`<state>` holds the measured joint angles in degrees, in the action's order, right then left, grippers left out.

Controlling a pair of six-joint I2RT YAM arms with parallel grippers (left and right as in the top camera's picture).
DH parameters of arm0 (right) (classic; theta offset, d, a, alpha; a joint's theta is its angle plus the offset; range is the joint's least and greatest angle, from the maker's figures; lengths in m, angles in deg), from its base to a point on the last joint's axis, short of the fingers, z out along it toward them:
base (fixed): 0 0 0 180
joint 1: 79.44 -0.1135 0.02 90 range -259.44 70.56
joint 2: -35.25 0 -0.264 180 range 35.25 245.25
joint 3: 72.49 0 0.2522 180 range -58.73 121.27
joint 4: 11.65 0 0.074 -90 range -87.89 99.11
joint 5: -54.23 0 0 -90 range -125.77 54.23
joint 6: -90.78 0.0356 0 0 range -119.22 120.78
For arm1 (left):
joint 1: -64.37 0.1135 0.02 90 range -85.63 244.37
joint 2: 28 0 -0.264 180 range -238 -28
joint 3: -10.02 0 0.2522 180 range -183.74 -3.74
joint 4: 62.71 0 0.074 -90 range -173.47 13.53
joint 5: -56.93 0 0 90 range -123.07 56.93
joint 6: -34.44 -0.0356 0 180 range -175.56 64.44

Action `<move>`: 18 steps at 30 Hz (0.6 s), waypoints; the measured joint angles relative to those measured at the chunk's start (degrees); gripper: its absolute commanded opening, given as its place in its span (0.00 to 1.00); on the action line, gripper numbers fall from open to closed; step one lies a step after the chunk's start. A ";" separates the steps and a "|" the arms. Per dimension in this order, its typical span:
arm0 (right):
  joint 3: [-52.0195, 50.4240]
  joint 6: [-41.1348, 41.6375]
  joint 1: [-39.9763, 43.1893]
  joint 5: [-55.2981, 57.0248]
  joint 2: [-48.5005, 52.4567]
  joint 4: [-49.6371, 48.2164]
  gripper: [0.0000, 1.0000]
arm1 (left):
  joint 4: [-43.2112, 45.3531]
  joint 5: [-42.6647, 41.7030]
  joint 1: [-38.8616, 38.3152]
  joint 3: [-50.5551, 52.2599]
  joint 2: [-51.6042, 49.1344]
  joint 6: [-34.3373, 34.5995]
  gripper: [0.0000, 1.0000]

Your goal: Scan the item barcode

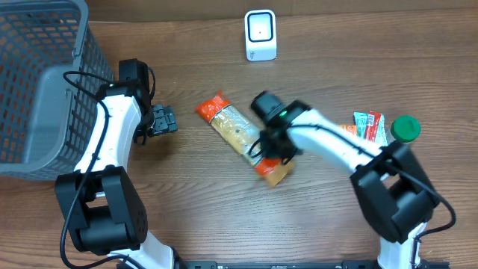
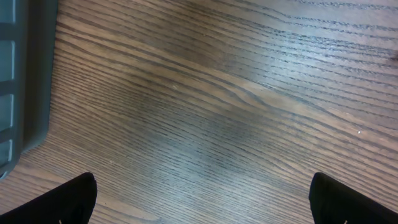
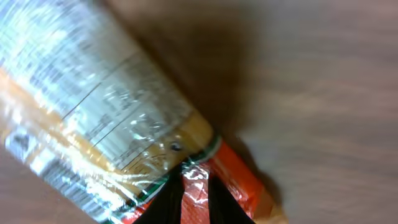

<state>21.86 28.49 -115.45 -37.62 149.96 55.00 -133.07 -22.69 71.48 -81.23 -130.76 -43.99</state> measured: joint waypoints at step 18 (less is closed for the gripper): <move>23.54 -26.51 6.23 1.64 0.68 7.13 0.56 | 0.00 0.00 0.00 0.00 0.00 0.00 1.00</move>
<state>45.40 1.97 -109.22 -35.98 150.64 62.12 -133.07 -22.69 71.48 -81.23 -130.76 -43.99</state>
